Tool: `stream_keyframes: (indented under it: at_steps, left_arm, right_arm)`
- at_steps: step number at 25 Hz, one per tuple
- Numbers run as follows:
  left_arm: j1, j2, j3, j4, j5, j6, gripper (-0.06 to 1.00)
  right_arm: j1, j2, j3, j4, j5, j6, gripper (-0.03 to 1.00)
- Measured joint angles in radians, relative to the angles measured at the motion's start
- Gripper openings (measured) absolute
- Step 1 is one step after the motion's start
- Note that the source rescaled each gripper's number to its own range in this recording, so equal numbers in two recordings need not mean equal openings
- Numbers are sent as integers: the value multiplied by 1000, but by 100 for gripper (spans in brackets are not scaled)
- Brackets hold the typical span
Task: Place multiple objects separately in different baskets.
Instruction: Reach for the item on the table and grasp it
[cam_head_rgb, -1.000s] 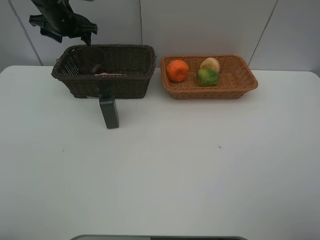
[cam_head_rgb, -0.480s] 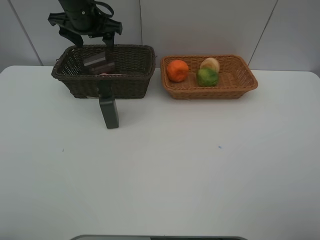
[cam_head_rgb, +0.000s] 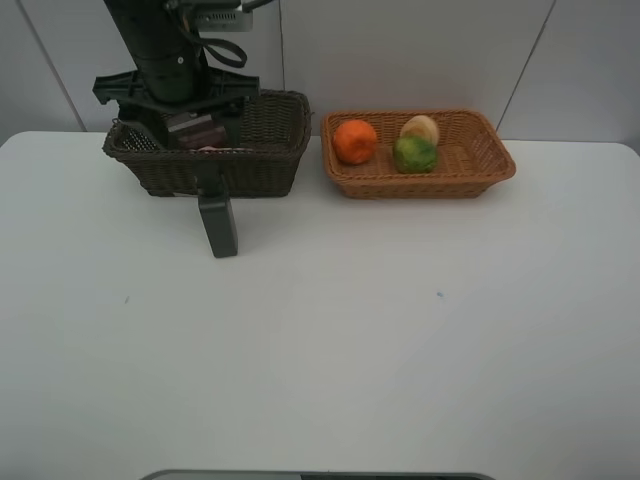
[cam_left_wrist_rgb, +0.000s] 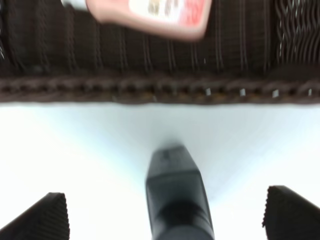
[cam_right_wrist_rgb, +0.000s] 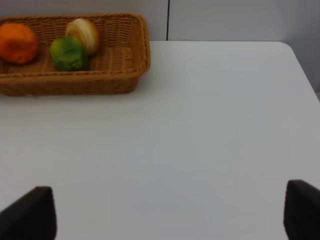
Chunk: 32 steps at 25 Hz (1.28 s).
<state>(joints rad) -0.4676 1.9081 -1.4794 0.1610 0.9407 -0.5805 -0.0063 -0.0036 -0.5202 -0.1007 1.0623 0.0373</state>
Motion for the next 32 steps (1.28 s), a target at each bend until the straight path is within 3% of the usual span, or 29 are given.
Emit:
stream_keyframes:
  at_steps: [8, 27, 30, 32]
  left_arm:
    - [-3, 24, 81, -4, -110, -93, 100]
    - [-3, 135, 88, -57, -111, -105, 100]
    - [-3, 138, 88, -58, -110, -105, 90]
    - [-3, 138, 88, -60, -109, -105, 69]
  right_arm:
    - [0, 0, 0, 0, 0, 0, 92]
    - [0, 0, 0, 0, 0, 0, 92]
    - [0, 0, 0, 0, 0, 0, 92]
    - [0, 0, 0, 0, 0, 0, 92]
